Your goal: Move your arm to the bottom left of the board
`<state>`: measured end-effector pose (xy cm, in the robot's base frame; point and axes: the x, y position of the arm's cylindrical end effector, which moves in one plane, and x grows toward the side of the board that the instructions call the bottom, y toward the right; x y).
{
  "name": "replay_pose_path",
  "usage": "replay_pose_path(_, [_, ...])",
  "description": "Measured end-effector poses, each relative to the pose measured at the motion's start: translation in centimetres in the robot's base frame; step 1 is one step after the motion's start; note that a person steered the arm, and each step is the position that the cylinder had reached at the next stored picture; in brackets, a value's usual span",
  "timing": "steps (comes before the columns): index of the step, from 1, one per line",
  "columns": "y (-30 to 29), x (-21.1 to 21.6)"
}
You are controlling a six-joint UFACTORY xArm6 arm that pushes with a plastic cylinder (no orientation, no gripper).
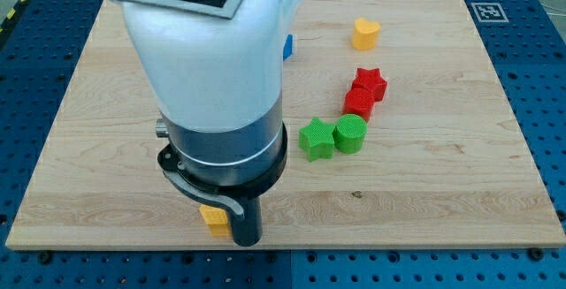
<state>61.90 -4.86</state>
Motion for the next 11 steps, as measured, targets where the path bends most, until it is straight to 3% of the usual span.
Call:
replay_pose_path(2, [-2.6, -0.5])
replay_pose_path(6, [-17.6, -3.4])
replay_pose_path(7, [-20.2, -1.7])
replay_pose_path(9, [-19.9, 0.0])
replay_pose_path(11, [-11.7, -0.1])
